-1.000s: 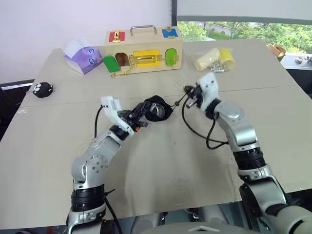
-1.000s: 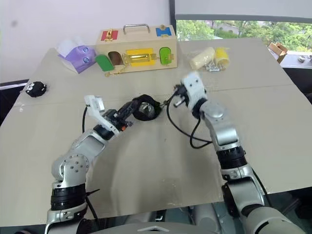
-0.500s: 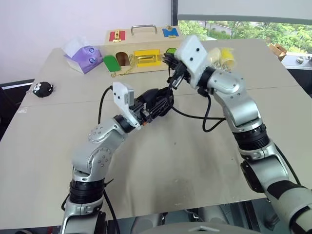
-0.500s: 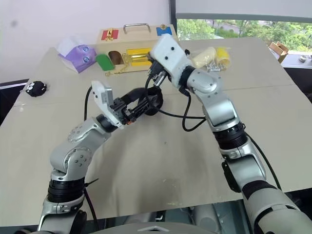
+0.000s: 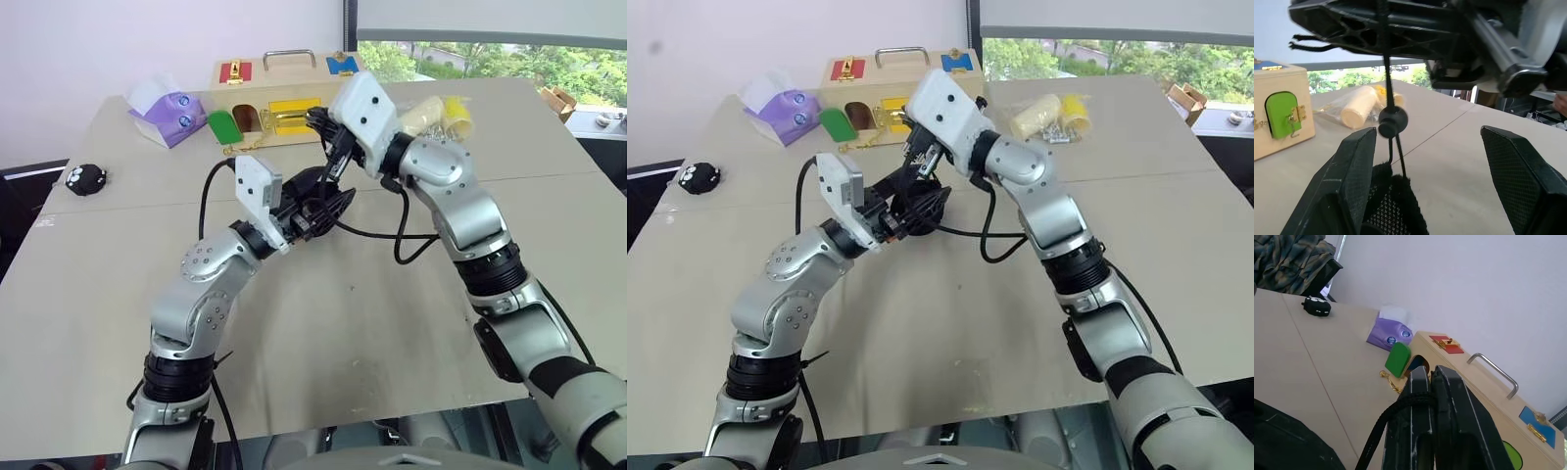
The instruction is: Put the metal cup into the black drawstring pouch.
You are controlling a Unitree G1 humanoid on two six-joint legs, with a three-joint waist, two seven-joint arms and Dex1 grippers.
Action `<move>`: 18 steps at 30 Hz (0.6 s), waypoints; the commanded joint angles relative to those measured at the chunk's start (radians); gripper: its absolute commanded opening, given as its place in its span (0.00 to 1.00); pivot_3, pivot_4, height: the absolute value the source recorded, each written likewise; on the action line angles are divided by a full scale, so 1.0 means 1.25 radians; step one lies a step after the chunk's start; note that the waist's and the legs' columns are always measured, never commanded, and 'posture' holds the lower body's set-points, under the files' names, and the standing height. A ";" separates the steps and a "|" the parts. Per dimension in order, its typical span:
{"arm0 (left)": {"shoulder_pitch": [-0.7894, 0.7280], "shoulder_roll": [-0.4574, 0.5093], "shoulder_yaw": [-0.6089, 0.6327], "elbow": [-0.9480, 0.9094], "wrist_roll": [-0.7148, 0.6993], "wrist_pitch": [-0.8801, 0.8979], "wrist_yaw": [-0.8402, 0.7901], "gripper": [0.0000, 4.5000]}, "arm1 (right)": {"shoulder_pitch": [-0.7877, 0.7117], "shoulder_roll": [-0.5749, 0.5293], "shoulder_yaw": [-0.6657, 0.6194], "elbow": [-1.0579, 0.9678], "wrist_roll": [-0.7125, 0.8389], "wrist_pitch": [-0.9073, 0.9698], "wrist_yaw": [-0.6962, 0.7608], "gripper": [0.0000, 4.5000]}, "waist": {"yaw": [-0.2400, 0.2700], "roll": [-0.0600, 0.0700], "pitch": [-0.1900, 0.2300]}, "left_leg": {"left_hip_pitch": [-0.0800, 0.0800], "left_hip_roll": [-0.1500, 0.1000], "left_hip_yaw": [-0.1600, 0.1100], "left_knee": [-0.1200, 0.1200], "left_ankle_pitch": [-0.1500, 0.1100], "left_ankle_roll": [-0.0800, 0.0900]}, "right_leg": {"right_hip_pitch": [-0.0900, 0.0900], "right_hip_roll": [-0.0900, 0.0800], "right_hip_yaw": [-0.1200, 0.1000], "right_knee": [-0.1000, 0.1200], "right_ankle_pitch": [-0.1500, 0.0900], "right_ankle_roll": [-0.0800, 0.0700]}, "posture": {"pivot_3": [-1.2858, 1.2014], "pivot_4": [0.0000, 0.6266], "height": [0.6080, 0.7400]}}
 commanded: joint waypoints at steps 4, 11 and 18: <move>-0.003 0.006 0.006 -0.044 -0.010 -0.017 -0.030 0.78 | -0.043 0.006 -0.016 -0.002 0.000 -0.027 -0.001 0.00 | 0.000 0.000 0.000 | 0.000 0.000 0.000 0.000 0.000 0.000 | 0.000 0.000 0.000 0.000 0.000 0.000 | 0.52 0.24 1.00; -0.027 -0.016 0.028 -0.008 0.001 -0.039 -0.017 0.78 | -0.044 0.013 -0.013 -0.008 0.000 -0.025 -0.001 0.00 | 0.000 0.000 0.000 | 0.000 0.000 0.000 0.000 0.000 0.000 | 0.000 0.000 0.000 0.000 0.000 0.000 | 0.52 0.24 1.00; 0.006 -0.003 0.038 -0.003 0.014 -0.086 -0.047 0.78 | -0.037 0.010 -0.024 -0.009 -0.006 -0.023 -0.021 0.00 | -0.001 0.000 0.000 | 0.000 0.000 0.000 0.000 0.000 0.000 | 0.000 0.000 0.000 0.000 0.000 0.000 | 0.52 0.24 1.00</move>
